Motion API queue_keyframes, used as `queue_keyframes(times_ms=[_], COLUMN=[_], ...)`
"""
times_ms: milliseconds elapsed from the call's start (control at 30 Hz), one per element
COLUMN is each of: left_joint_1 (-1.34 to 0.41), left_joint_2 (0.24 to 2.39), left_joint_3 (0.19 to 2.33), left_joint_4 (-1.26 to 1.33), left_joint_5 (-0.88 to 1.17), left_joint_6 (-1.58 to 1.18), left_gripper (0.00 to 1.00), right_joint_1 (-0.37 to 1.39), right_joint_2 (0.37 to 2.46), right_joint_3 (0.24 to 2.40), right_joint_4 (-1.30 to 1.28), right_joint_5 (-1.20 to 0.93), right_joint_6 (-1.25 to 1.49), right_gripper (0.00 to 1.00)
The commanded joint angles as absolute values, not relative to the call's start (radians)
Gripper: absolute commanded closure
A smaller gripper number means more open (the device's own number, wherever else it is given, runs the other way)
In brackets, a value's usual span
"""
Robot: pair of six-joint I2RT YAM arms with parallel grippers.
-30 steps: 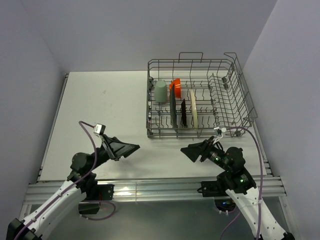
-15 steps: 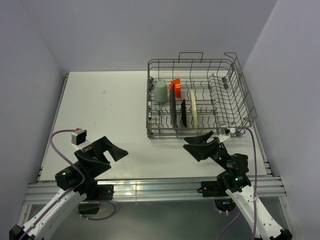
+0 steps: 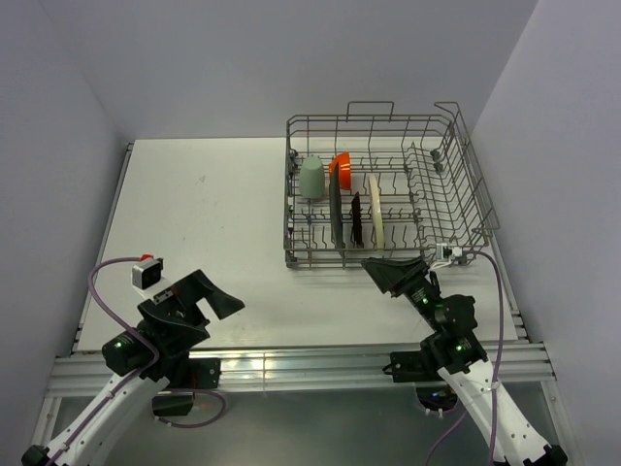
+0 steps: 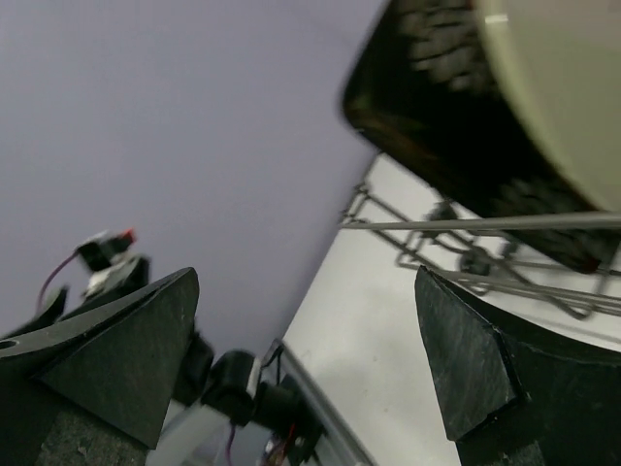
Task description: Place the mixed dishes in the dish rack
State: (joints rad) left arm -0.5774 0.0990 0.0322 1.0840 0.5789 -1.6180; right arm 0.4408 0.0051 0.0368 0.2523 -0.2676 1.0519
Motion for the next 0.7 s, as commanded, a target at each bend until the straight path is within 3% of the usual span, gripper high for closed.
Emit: queue_keyframes(times_ms=[0, 500, 667], left_joint_1=[-0.58, -0.58, -0.58], left_joint_2=[0.077, 0.077, 0.112], left_joint_3=[-0.206, -0.195, -0.198], left_joint_4=[1.086, 0.77, 0.796], left_joint_5=[0.584, 0.316, 0.305], left_joint_6=[-1.617, -1.549, -1.551], left_gripper=[0.01, 0.01, 0.01], right_joint_1=[0.445, 0.445, 0.445], right_joint_2=[-0.298, -0.298, -0.299], right_joint_3=[-0.195, -0.193, -0.192], right_joint_4=[0.098, -0.064, -0.057], right_joint_5=[-0.063, 0.087, 0.077], right_joint_6=[1.055, 1.089, 1.085], right_gripper=[0.0, 0.0, 0.0])
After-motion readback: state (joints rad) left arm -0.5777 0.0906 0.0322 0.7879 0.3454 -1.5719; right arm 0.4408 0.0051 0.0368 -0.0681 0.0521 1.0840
